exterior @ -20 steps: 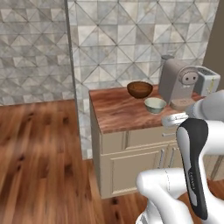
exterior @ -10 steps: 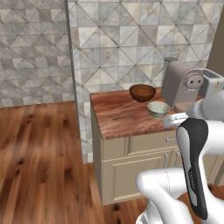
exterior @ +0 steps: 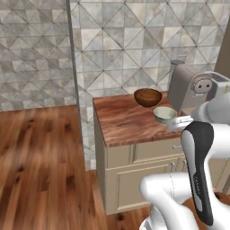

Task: Pick up the bowls on the counter and stack them on top of one another in the open cabinet. Place the smaller bowl on top of the larger bowl.

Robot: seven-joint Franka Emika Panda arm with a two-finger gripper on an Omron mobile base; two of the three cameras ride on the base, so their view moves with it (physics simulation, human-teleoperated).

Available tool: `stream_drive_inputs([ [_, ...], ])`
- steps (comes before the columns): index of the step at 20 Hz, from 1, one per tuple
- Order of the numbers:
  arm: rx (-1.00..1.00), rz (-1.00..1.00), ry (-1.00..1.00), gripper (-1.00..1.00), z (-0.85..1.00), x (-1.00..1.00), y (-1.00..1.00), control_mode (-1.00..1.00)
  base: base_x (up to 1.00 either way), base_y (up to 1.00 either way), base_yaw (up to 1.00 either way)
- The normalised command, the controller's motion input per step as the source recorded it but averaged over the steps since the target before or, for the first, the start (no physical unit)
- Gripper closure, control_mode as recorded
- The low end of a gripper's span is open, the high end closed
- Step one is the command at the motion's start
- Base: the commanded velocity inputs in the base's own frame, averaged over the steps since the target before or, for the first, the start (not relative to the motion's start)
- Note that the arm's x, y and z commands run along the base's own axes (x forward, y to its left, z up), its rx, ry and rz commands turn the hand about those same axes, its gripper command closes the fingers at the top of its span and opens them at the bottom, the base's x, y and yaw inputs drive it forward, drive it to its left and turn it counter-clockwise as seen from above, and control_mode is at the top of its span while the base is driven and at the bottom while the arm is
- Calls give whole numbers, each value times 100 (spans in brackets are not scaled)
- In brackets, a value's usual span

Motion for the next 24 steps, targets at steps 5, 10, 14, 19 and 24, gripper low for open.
stream_drive_inputs([
  [5, 0, 0, 0, -100, 0, 0, 0, 100, 34, 0, 0],
  [10, 0, 0, 0, -100, 0, 0, 0, 100, 36, 0, 0],
  [14, 0, 0, 0, -100, 0, 0, 0, 100, 36, 0, 0],
  [19, 0, 0, 0, -100, 0, 0, 0, 100, 36, 0, 0],
  [24, 0, 0, 0, -100, 0, 0, 0, 100, 35, 0, 0],
])
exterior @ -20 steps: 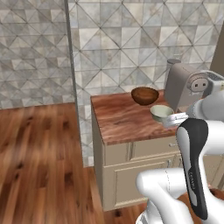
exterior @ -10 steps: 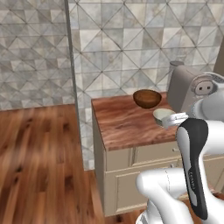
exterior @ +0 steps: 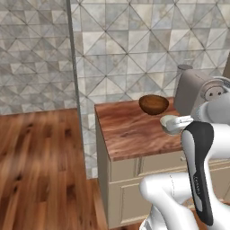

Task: Pick up the bowls on the counter and stack them on top of one another in the open cabinet. Place the smaller bowl on top of the larger bowl.

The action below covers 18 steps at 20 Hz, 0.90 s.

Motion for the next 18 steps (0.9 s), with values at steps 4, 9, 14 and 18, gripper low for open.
stream_drive_inputs([
  [4, 0, 0, 0, -100, 0, 0, 0, 100, 35, 0, 0],
  [9, 0, 0, 0, -100, 0, 0, 0, 100, 35, 0, 0],
  [14, 0, 0, 0, -100, 0, 0, 0, 100, 34, 0, 0],
  [18, 0, 0, 0, -100, 0, 0, 0, 100, 33, 0, 0],
])
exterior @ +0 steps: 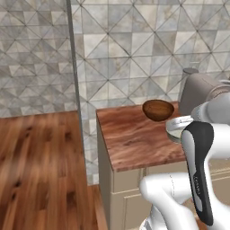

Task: Pick up the bowls on the counter and stack them on top of one another in the open cabinet. Place the smaller bowl on top of the larger bowl.

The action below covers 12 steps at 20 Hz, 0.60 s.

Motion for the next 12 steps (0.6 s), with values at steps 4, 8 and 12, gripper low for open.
stream_drive_inputs([
  [4, 0, 0, 0, -100, 0, 0, 0, 100, 31, 0, 0],
  [8, 0, 0, 0, -100, 0, 0, 0, 100, 22, 0, 0],
  [12, 0, 0, 0, -100, 0, 1, 0, -100, 9, 0, 0],
])
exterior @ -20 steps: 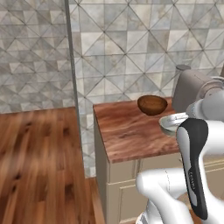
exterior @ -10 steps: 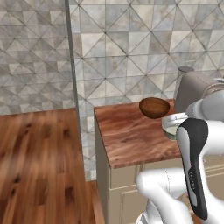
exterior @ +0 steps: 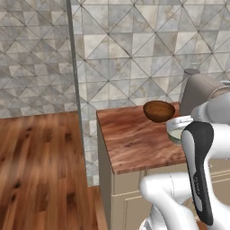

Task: Pick up the bowls on the counter and stack them on top of one another in the open cabinet. Place the smaller bowl on top of the larger bowl.

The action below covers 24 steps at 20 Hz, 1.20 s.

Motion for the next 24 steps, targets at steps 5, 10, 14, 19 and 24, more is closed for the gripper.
stream_drive_inputs([
  [5, 0, 0, 0, -100, 0, 1, 0, -100, 0, 0, 0],
  [10, 0, 0, 6, -100, 0, 4, 1, -100, 0, 0, 0],
  [14, -2, 0, 12, -100, 0, 1, 0, -100, 0, 0, 0],
  [19, -1, 0, 7, -100, 0, 3, -3, -100, 0, 0, 0],
  [24, -4, -2, -1, -100, -2, 0, -13, -100, 0, 0, 0],
])
